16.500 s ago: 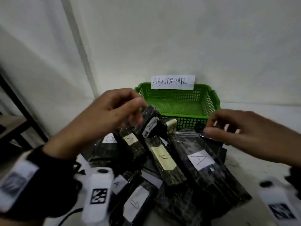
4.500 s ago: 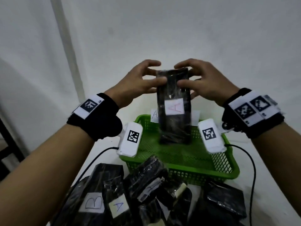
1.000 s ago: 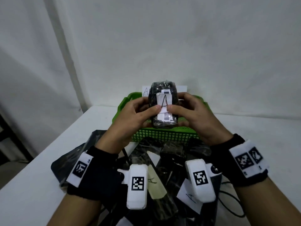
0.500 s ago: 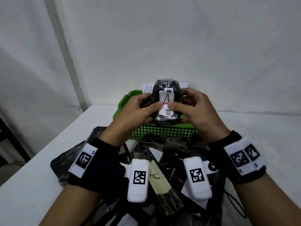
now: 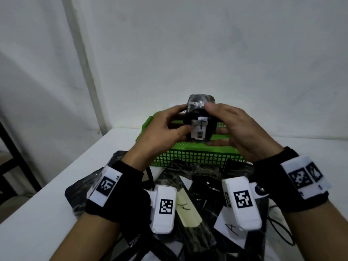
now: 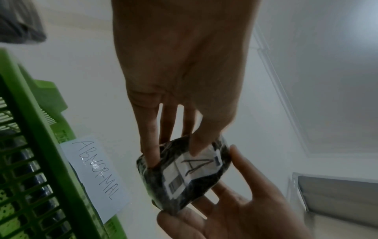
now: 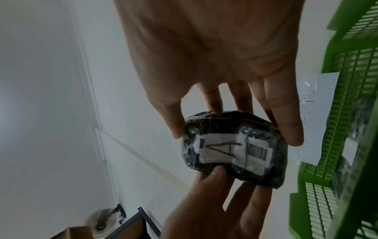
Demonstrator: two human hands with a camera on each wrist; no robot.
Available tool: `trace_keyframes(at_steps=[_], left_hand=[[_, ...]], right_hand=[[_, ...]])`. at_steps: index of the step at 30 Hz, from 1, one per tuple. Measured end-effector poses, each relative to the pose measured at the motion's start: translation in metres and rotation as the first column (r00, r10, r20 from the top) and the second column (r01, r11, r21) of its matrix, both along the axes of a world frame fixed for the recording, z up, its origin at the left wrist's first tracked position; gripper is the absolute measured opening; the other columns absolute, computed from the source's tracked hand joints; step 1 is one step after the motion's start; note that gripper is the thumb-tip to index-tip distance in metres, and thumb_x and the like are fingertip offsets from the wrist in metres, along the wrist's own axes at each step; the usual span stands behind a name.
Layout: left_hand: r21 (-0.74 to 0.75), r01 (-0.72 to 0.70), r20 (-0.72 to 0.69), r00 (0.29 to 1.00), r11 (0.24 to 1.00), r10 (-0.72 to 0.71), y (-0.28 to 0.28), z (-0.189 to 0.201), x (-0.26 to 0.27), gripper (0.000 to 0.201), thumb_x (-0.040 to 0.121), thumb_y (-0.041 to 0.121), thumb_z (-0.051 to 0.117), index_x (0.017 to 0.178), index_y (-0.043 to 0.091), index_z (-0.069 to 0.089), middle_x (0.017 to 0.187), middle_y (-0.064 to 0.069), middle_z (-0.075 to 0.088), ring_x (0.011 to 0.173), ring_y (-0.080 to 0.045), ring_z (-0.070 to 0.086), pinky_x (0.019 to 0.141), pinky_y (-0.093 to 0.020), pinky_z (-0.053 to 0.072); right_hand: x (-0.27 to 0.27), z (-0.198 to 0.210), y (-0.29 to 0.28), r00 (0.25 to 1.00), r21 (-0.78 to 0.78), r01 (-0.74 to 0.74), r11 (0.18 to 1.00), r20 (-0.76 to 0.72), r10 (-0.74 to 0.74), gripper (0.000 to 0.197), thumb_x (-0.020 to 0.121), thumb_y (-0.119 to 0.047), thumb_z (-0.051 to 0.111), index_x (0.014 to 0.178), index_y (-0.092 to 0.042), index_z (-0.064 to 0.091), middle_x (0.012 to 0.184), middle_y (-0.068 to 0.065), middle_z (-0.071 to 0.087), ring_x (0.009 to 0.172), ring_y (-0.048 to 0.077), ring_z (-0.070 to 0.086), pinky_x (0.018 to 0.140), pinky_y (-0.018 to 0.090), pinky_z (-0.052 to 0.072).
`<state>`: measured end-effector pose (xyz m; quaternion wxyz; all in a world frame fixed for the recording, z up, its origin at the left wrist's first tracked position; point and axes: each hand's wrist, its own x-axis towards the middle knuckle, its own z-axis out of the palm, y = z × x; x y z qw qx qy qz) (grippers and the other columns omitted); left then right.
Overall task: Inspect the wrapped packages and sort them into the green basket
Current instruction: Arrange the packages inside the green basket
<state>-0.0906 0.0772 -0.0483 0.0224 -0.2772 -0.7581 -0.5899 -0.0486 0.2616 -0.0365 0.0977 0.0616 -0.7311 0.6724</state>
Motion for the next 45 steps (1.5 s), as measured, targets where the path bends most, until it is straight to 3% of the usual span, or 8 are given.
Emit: trace_keyframes(at_steps=[8,12,16,23,30,34,40,45], left_hand=[[0.177,0.096,0.115,0.986,0.980,-0.117,0.003,0.006,0.007,0.041,0.098,0.042,0.056,0.134,0.024,0.060,0.130,0.005,0.067,0.117,-0.011,0.065,0.094,-0.034,0.055],[0.214,0.108,0.186,0.971,0.971,-0.149,0.005,0.006,0.009,0.040,0.100,0.043,0.048,0.131,0.019,0.058,0.123,-0.007,0.069,0.097,-0.028,0.074,0.086,-0.035,0.060],[0.378,0.112,0.206,0.958,0.919,-0.201,0.001,0.003,0.001,0.043,0.089,0.028,0.060,0.128,0.008,0.056,0.122,-0.015,0.068,0.096,-0.033,0.072,0.082,-0.034,0.060],[0.282,0.293,0.031,0.949,0.914,-0.314,0.000,-0.002,-0.002,0.060,0.079,0.000,0.060,0.134,0.019,0.050,0.138,-0.004,0.057,0.112,-0.021,0.065,0.088,-0.035,0.055],[0.350,0.190,0.036,0.976,0.917,-0.216,0.003,0.000,0.002,0.034,0.085,0.015,0.064,0.116,0.021,0.051,0.122,0.000,0.062,0.099,-0.012,0.066,0.074,-0.027,0.054],[0.278,0.113,0.084,0.986,0.954,-0.141,0.004,-0.001,0.001,0.042,0.089,0.020,0.071,0.128,0.015,0.054,0.112,-0.009,0.068,0.091,-0.013,0.071,0.068,-0.025,0.056],[0.157,0.060,-0.085,0.995,0.986,-0.047,0.000,-0.003,-0.002,0.037,0.090,0.001,0.068,0.120,0.020,0.056,0.107,0.003,0.070,0.098,-0.015,0.070,0.078,-0.032,0.058],[0.119,0.062,-0.188,0.981,0.991,-0.039,0.000,-0.002,0.000,0.034,0.085,0.004,0.072,0.110,0.023,0.059,0.116,-0.003,0.068,0.115,-0.016,0.064,0.103,-0.039,0.050]], right_hand=[[-0.001,-0.005,-0.005,0.971,-0.056,0.044,0.997,-0.231,-0.055,0.013,0.089,-0.010,0.071,0.078,-0.018,0.068,0.072,-0.008,0.070,0.070,0.006,0.069,0.070,0.033,0.060],[-0.004,-0.009,-0.007,0.949,0.028,0.052,0.998,-0.313,-0.041,0.007,0.081,-0.025,0.076,0.079,-0.022,0.070,0.087,-0.001,0.074,0.093,0.021,0.072,0.094,0.052,0.056],[-0.007,-0.012,-0.005,0.964,0.135,0.087,0.987,-0.262,-0.049,0.049,0.070,-0.052,0.079,0.113,-0.033,0.068,0.129,-0.007,0.064,0.127,0.016,0.058,0.107,0.050,0.047],[-0.006,-0.007,-0.004,1.000,-0.180,0.006,0.984,-0.018,-0.010,0.051,0.089,-0.021,0.071,0.137,-0.018,0.054,0.112,0.006,0.074,0.088,0.020,0.075,0.068,0.035,0.061],[-0.009,-0.012,0.001,0.984,-0.117,0.076,0.990,-0.150,-0.093,0.055,0.079,0.007,0.074,0.126,-0.016,0.057,0.086,0.001,0.077,0.074,0.013,0.075,0.061,0.027,0.059],[-0.006,-0.012,0.002,0.977,0.003,0.057,0.998,-0.206,-0.055,0.058,0.080,-0.002,0.079,0.130,-0.021,0.054,0.105,0.007,0.077,0.093,0.021,0.076,0.077,0.039,0.063],[-0.001,-0.003,0.002,0.997,-0.099,-0.072,0.993,-0.036,0.069,0.045,0.090,-0.064,0.056,0.123,-0.035,0.064,0.121,-0.006,0.072,0.110,0.019,0.071,0.083,0.044,0.061],[-0.002,-0.003,-0.001,0.998,-0.164,-0.031,0.986,-0.060,0.021,0.014,0.091,-0.039,0.066,0.090,-0.026,0.074,0.096,-0.006,0.075,0.098,0.019,0.072,0.080,0.043,0.060]])
